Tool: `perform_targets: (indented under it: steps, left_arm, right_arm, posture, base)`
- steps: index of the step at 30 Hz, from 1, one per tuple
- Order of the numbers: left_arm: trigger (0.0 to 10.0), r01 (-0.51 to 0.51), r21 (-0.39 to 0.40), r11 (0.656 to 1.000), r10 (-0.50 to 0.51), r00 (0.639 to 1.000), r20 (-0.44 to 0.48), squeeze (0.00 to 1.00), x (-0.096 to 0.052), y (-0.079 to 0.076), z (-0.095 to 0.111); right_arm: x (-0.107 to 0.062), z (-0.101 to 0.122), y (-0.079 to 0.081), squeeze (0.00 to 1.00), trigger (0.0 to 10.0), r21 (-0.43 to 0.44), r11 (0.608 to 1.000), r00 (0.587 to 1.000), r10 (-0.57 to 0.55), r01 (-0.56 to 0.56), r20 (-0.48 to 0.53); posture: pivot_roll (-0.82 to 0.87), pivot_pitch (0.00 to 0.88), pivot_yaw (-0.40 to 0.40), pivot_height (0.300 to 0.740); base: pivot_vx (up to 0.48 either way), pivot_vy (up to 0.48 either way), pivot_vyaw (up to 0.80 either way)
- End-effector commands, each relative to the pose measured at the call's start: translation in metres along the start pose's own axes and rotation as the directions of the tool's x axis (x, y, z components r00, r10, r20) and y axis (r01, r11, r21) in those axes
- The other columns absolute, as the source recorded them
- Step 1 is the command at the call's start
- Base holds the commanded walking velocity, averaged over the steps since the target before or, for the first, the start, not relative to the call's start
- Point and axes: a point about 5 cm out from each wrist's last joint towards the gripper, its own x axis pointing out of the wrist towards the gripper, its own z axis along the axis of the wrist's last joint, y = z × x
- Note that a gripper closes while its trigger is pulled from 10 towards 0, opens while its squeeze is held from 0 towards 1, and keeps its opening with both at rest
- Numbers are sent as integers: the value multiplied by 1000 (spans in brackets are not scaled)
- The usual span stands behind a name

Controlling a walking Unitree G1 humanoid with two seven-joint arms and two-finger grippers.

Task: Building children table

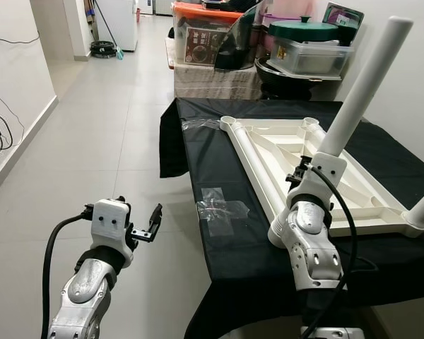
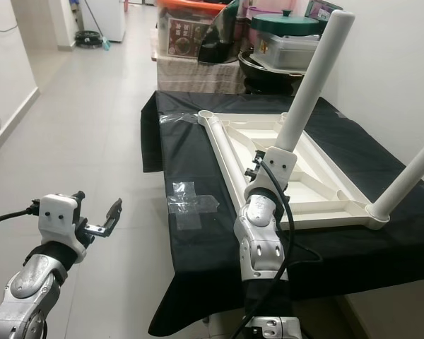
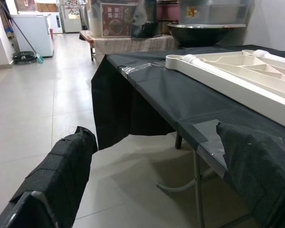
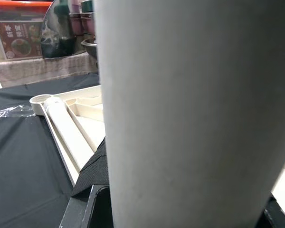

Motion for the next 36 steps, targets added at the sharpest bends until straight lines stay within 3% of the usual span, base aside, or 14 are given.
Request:
perform_targets:
  steps: [1, 36]
  left_arm:
    - [10000, 2, 20, 1000, -2, 1000, -6, 0, 1, 1, -2]
    - [10000, 13, 16, 1000, -13, 1000, -7, 0, 4, -2, -5]
  right_arm:
    - [2, -38, -23, 0, 10000, -93, 993, 985, -91, 78, -145]
    - [3, -12, -17, 0, 10000, -84, 996, 1000, -14, 12, -27]
  posture:
    - [123, 0, -94, 740]
    - [107, 0, -92, 740]
  base:
    - [0, 0, 0]
    - [0, 0, 0]
